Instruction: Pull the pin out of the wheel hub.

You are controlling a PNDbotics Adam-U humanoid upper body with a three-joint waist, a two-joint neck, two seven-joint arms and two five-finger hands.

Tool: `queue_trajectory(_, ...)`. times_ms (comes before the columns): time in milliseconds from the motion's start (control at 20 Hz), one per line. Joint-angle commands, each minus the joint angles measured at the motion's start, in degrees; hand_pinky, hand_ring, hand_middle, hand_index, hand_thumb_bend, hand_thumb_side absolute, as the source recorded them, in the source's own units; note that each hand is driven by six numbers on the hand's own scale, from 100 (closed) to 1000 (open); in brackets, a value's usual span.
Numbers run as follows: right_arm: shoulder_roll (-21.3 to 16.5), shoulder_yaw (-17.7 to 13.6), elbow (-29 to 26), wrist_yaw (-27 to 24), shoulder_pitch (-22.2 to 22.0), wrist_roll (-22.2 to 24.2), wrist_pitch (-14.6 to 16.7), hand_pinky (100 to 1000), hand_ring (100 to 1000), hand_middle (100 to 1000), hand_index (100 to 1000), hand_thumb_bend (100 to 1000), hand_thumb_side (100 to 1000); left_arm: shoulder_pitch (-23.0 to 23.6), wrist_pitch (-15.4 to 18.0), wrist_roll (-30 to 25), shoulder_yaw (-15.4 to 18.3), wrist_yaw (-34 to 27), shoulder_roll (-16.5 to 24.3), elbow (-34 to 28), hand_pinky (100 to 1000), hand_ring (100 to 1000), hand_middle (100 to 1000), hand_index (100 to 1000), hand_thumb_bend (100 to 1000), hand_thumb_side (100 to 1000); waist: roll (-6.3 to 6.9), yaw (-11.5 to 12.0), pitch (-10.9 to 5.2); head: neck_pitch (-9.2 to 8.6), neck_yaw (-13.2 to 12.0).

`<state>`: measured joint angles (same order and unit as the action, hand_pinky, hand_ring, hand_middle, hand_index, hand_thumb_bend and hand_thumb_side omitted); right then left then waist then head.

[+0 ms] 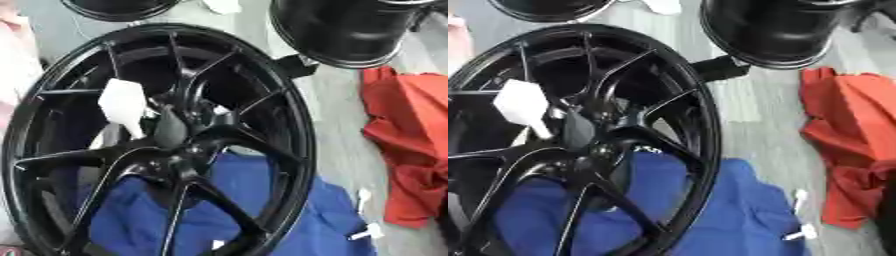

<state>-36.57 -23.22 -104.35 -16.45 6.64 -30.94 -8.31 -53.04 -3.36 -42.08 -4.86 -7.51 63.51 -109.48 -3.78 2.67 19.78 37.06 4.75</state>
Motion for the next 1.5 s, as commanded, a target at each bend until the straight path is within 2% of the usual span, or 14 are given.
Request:
queue_trajectory(50,-1.46,-0.50,-0.82,-0.01,0.50,0.08,0.07,480,456,555,667,100,419,-0.55,-0.12,-0.41,0.28,0.26,1.00,0.12,759,686,599,766,100,367,0.19,-0.32,-1.17,-0.82,0.34)
queue_trajectory(450,-1.29,-0.94,-0.99,0.08,0.05,-0.46,-0.01,480,456,554,666,100,420,-0.74,-0.07,-0.97,-0.26,0.66,0.67,0.31,761,689,603,768,100,369,0.40,-0.12,-1.44,0.51,0.20)
queue_trajectory(800,-1.11,-0.83,-0.93,-0.12,0.29,-0.15,-0.17,479,455,554,666,100,423,-1.20,-0.36,-1.85,-1.73,2.18,0.20,-0.41,771,711,633,794,100,375,0.53,-0.03,-1.31,0.86,0.41)
queue_trajectory(1050,-1.07,-0.91,-0.87,-0.22,0.16,-0.25,-0.16,478,455,554,666,100,424,-0.82,-1.05,-4.46,-4.00,7.94,1.09,-4.59,822,775,721,839,100,368,0.64,-0.08,-1.35,1.47,0.17)
queue_trajectory(1250,-1.32,-0.60,-0.70,-0.24,0.32,0.10,-0.18,478,454,554,666,100,426,-2.24,-0.88,-6.82,-7.75,12.38,0.91,-5.08,883,830,778,884,100,355,0.85,-0.32,-1.39,1.28,-0.30)
queue_trajectory(1350,-1.41,-0.38,-0.60,-0.29,0.48,0.37,-0.20,478,454,554,666,100,428,-3.21,-0.89,-7.42,-9.49,13.82,0.56,-5.11,893,839,784,891,171,315,0.90,-0.41,-1.45,1.04,-0.29)
queue_trajectory(1500,-1.36,-0.22,-0.47,-0.37,0.70,0.64,-0.24,477,454,554,666,100,429,-4.38,-1.68,-7.56,-11.23,15.45,-0.13,-5.11,908,852,792,899,208,289,0.96,-0.45,-1.61,0.80,-0.23)
